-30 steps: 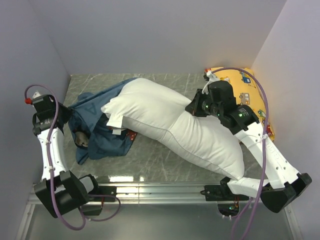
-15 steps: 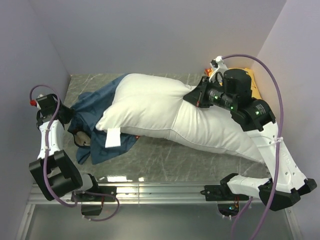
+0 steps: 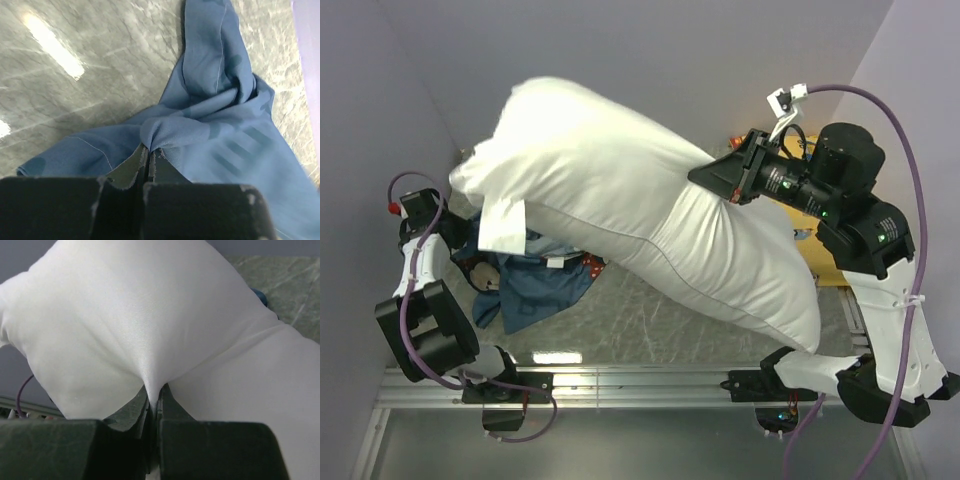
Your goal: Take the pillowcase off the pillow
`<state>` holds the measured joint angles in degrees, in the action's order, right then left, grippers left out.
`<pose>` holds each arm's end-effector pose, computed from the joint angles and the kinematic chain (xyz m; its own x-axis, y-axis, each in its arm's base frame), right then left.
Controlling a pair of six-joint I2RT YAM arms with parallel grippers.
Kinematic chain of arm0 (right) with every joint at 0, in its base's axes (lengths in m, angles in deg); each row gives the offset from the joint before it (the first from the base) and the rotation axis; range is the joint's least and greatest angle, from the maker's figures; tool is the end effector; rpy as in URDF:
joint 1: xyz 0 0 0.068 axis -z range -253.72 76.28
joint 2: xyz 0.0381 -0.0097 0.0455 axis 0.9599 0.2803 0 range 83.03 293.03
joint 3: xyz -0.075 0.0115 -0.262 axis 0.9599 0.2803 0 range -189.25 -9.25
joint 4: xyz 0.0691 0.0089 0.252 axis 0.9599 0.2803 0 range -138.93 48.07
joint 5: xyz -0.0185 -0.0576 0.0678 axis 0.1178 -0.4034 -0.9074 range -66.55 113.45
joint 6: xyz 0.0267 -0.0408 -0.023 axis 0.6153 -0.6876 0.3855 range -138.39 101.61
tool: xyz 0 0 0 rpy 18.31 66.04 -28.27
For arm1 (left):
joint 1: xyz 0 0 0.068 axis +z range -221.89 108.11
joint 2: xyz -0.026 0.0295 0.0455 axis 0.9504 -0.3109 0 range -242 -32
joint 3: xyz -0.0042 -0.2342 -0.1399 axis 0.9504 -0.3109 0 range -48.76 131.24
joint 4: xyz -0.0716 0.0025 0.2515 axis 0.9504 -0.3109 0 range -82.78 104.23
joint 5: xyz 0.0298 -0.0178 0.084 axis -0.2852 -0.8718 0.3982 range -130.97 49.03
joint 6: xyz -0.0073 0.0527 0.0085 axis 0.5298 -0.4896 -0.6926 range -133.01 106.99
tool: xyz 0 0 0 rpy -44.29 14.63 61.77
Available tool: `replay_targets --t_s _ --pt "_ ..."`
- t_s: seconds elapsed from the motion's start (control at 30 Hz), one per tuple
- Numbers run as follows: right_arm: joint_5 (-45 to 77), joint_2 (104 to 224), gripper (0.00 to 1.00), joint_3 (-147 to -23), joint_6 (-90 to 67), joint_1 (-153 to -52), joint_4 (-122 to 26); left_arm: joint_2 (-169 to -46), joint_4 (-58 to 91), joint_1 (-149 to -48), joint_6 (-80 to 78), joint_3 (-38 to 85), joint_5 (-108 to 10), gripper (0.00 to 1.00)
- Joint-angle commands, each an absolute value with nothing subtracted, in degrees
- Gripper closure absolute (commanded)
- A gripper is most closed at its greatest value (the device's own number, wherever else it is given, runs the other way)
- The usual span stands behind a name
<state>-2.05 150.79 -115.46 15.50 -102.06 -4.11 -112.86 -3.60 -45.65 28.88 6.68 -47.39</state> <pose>0.1512 0.0990 0.5454 -0.5299 0.2860 -0.7984 -0.6138 0.5203 0.5938 0.2751 0.1312 0.2483 -0.2129 -0.8447 -0.4912 -0.6829 0.4881 -0.5434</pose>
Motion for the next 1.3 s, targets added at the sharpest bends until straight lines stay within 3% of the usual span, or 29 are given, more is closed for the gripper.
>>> replay_targets --t_s 0.0,0.13,0.23,0.27,0.33,0.37,0.47,0.6,0.8,1.07,1.2,1.27 --pt "-2.31 151.14 1.0 -120.34 18.61 -101.67 -17.54 -111.72 -0.98 -47.45 29.62 6.08 -48.18 1.0" --pt "3.13 154.39 1.0 -119.29 17.65 -101.67 -20.71 -111.01 -2.73 -51.92 27.78 8.18 -49.41 0.95" --pt "7.44 157.2 1.0 -115.34 17.39 -101.76 -25.53 -109.35 -3.61 -54.47 26.02 9.86 -49.76 0.79" --pt "9.8 158.34 1.0 -112.46 17.47 -101.76 -27.29 -108.04 -4.31 -54.83 25.32 10.38 -50.02 0.68" --pt "12.62 159.57 1.0 -109.72 17.74 -101.76 -32.56 -106.45 -4.76 -55.45 24.78 10.39 -51.25 0.57" --pt "16.55 161.15 1.0 -107.71 17.56 -101.76 -33.97 -104.87 -5.63 -55.45 24.35 10.48 -51.61 0.47" --pt "22.72 163.18 1.0 -102.43 17.3 -102.02 -40.91 -101.18 -7.3 -55.45 22.85 11.09 -53.01 0.32" --pt "28.11 165.02 1.0 -95.92 19.13 -102.63 -52.41 -96.78 -10.11 -55.45 20.92 12.85 -54.86 0.24" --pt "25.12 176.01 1.0 -95.13 18.71 -109.39 -52.52 -91.16 -10.82 -56.59 20.48 13.9 -58.81 0.19" --pt "21.0 183.04 1.0 -84.67 23.19 -113.36 -57.72 -84.21 -9.42 -71.08 19.96 11.01 -55.14 0.19" --pt "18.62 180.07 0.4 -80.89 21.35 -113.27 -57.9 -80.26 -9.24 -74.61 17.67 7.32 -53.54 0.19" --pt "17.3 176.82 0.3 -80.97 19.77 -113.18 -56.06 -78.67 -9.68 -75.05 16.36 5.91 -53.1 0.2"
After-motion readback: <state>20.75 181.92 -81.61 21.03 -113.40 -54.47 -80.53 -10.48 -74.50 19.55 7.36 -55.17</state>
